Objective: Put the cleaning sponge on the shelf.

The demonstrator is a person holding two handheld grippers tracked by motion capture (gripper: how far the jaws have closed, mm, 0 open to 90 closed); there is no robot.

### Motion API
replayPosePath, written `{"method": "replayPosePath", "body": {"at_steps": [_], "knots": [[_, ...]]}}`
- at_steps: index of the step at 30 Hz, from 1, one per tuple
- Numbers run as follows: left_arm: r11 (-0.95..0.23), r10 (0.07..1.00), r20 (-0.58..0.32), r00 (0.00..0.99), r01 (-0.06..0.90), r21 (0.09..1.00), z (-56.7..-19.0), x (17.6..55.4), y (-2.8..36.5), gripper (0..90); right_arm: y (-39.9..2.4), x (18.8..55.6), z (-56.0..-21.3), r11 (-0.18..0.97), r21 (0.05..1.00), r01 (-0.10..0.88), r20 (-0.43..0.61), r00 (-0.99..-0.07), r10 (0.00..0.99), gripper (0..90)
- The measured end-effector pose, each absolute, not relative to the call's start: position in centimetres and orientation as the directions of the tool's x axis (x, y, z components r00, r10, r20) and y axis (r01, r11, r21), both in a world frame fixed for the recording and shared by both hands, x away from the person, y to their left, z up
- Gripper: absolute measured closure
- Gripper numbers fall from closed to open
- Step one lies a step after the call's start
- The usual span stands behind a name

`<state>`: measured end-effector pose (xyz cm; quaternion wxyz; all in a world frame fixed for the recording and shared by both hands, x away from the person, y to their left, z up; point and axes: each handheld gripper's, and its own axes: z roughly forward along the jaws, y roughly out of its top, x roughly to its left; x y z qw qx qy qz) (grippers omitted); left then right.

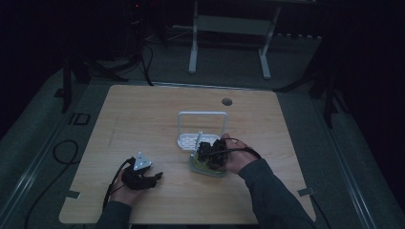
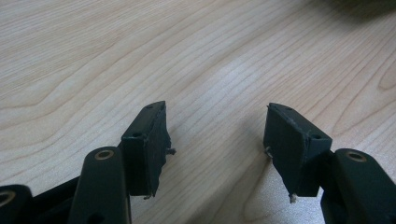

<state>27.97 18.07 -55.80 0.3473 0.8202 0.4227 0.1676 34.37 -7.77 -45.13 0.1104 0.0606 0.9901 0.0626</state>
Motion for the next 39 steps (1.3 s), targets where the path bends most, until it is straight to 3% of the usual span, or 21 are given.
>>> {"method": "replayPosePath", "body": {"at_steps": [39], "knots": [[-0.402, 0.808, -0.02, 0.588, 0.576, 0.712, -55.8, 28.0, 18.0, 40.1, -6.7, 35.5, -44.7, 0.991, 0.117, 0.071, -0.289, -0.952, 0.102, 71.4]]}}
